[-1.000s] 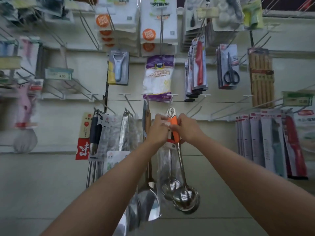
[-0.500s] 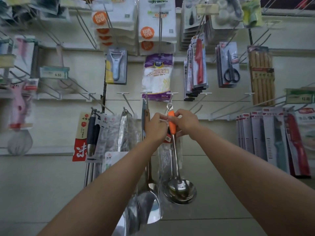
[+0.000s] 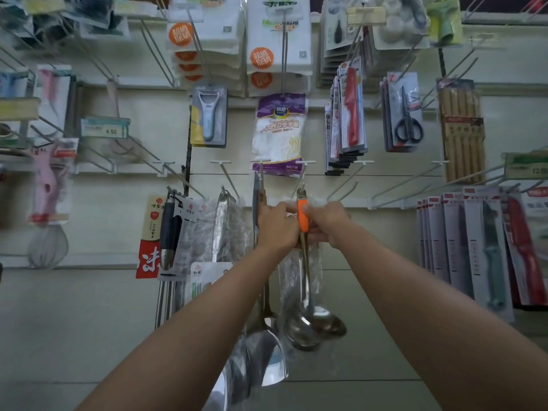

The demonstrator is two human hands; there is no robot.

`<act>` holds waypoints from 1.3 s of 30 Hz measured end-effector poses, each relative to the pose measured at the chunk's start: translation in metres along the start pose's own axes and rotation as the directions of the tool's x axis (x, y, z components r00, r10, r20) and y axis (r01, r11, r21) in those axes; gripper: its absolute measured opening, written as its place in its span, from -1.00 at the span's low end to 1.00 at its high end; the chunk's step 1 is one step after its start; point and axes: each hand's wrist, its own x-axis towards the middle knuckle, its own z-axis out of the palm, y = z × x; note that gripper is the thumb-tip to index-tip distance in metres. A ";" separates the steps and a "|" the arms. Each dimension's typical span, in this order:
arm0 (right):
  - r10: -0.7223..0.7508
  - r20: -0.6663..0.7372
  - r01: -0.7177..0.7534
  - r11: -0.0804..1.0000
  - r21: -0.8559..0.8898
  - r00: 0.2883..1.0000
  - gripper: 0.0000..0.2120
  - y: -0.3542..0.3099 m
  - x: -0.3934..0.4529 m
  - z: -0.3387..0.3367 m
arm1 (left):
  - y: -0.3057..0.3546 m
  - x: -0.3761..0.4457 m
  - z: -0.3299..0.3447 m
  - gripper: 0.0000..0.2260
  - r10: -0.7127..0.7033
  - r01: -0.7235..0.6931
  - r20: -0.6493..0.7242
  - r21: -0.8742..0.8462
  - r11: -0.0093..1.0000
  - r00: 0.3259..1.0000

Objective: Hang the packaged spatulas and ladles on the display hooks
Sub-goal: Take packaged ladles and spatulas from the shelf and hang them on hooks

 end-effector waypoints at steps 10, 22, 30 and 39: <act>0.022 0.091 0.003 0.963 -0.270 0.996 -0.92 0.021 -0.010 -0.014 | 0.011 -0.017 0.012 -0.80 0.042 -0.041 0.001 -0.017 0.999 0.999; 0.077 0.033 -0.062 0.944 -0.325 0.996 -0.87 0.066 -0.026 -0.062 | -0.012 -0.047 0.073 -0.87 -0.131 0.140 0.227 -0.022 0.990 0.965; 0.120 0.003 -0.115 0.956 -0.271 0.993 -0.79 0.120 -0.026 -0.098 | -0.038 -0.076 0.139 -0.83 -0.165 0.164 0.330 0.031 0.986 0.929; 0.213 0.031 -0.195 0.938 -0.286 0.977 -0.89 0.191 -0.025 -0.118 | -0.081 -0.104 0.184 -0.78 -0.227 0.217 0.364 0.069 0.974 0.903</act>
